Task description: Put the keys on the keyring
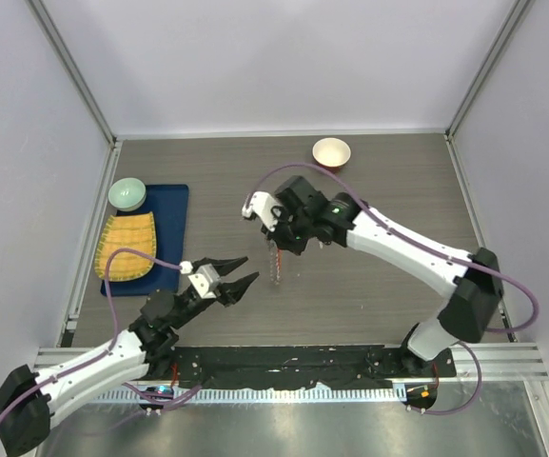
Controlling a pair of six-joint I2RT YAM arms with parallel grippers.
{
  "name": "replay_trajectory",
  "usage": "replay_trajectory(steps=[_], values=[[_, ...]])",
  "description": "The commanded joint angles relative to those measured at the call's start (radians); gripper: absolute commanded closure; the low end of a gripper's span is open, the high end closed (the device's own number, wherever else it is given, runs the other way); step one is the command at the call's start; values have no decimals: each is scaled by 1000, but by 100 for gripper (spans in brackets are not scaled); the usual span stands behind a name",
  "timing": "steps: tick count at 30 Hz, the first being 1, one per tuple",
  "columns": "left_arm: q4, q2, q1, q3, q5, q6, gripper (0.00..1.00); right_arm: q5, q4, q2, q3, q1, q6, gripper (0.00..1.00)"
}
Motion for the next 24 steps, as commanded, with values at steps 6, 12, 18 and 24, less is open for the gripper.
replay_trajectory(steps=[6,12,18,24], values=[[-227,-282,-2,-106,-102,-86,49,338,-417,172,181,118,-37,99],[-302,-360,-2,-121,-100,-132,48,266,-368,284,245,164,-109,99],[-275,-282,-2,-130,-57,-147,48,213,-249,297,187,160,-198,99],[-171,-190,-2,-144,-25,-113,54,119,-100,174,48,151,-249,99]])
